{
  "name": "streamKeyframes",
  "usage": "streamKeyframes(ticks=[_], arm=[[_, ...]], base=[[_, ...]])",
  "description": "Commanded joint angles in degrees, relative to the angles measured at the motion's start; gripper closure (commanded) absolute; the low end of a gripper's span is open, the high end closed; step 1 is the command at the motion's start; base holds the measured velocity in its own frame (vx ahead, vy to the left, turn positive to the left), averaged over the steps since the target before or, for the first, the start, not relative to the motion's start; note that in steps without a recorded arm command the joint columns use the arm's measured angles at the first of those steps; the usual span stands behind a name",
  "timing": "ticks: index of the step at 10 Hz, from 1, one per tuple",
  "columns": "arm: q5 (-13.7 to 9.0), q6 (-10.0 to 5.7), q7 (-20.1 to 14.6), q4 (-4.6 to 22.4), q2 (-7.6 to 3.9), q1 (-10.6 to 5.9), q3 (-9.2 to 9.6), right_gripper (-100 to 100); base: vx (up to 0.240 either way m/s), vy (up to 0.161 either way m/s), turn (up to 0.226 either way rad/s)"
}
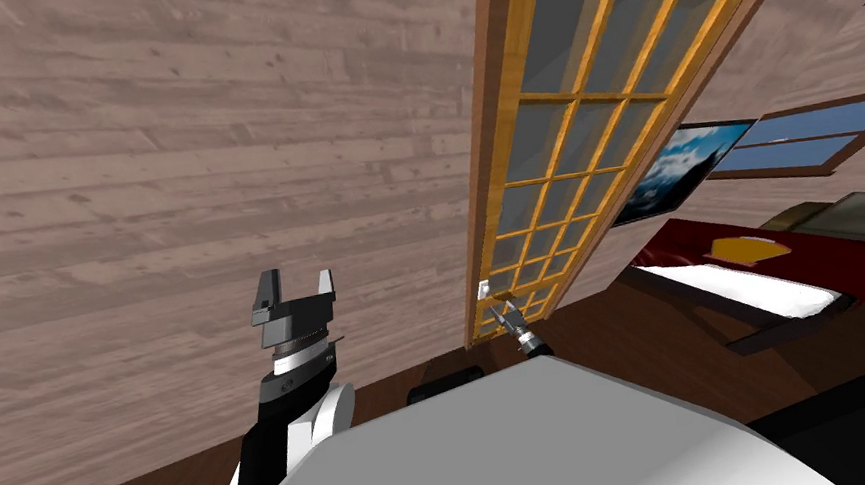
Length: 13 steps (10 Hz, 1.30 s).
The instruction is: Pull the door open
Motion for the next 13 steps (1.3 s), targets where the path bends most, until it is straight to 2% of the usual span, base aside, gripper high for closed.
streamKeyframes(ticks=[1, 5, 6, 7, 12, 13], arm=[[-0.7, -1.39, 0.0, 1.9, -0.25, -0.35, -0.97, -100], [-2.2, -3.38, -0.3, 4.2, -1.15, 0.02, -2.96, -100], [-1.8, -3.34, -0.1, 4.3, -0.72, 0.44, -2.33, -100], [-1.8, -3.34, -0.1, 4.3, -0.72, 0.44, -2.33, 100], [-1.8, -3.34, -0.1, 4.3, -0.72, 0.44, -2.33, 100], [-2.1, -3.33, -2.0, 4.4, -0.87, 0.32, -2.42, 100]], base=[[0.226, 0.041, 0.151], [0.185, 0.010, 0.129], [0.042, 0.006, -0.008], [-0.027, 0.006, -0.003], [-0.005, -0.006, -0.002], [-0.016, -0.006, 0.019]])
